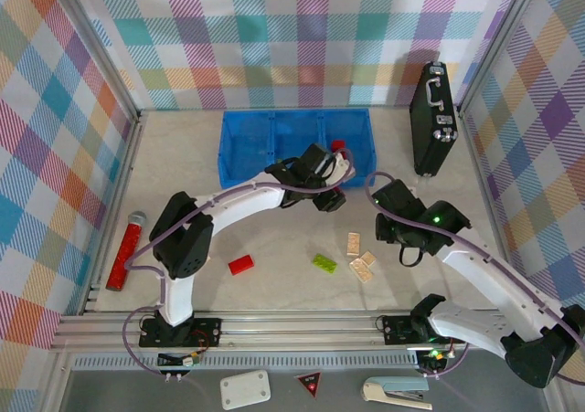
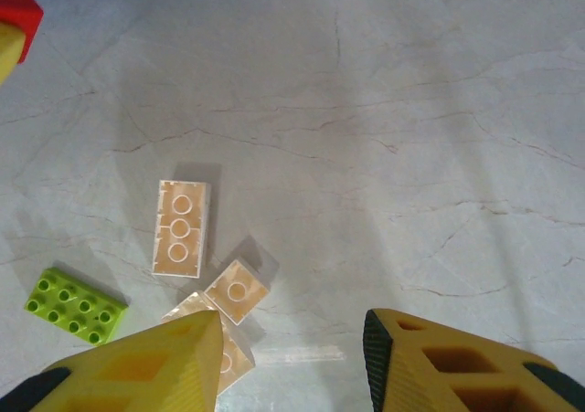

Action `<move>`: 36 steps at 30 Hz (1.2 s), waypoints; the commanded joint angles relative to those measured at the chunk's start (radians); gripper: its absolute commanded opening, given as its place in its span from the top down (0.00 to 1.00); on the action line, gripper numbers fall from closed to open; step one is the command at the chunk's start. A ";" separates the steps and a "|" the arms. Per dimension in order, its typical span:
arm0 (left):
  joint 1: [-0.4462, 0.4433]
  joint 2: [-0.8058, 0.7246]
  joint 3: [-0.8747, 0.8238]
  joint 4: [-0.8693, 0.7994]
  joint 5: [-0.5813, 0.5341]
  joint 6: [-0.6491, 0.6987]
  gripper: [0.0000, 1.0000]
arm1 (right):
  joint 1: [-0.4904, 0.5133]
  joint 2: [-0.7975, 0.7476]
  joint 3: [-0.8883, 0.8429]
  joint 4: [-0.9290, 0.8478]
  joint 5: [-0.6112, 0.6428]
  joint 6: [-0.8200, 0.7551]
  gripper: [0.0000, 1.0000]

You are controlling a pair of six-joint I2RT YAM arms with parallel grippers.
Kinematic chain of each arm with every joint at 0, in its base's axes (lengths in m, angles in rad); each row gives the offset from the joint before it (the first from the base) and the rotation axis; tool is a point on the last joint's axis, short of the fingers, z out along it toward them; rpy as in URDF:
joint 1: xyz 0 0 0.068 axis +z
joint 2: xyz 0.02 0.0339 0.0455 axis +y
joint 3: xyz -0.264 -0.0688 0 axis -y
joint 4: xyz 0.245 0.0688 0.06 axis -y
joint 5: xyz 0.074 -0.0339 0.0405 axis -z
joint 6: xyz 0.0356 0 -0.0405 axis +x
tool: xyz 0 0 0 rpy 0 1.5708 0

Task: Sort the legos into containers by color
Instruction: Pick up the lego from the center of the table, then place the lego in the container.

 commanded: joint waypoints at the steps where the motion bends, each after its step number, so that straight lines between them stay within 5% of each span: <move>1: -0.012 0.054 0.072 0.012 0.001 0.059 0.44 | 0.001 -0.050 0.018 -0.068 0.036 0.029 0.54; 17: -0.012 0.266 0.258 0.313 -0.304 0.239 0.46 | 0.001 -0.143 0.022 -0.149 0.048 0.060 0.54; 31: -0.016 0.451 0.420 0.368 -0.339 0.261 0.43 | 0.001 -0.159 0.006 -0.151 0.056 0.059 0.54; 36: -0.016 0.460 0.428 0.381 -0.349 0.257 0.34 | 0.001 -0.158 0.001 -0.145 0.053 0.058 0.54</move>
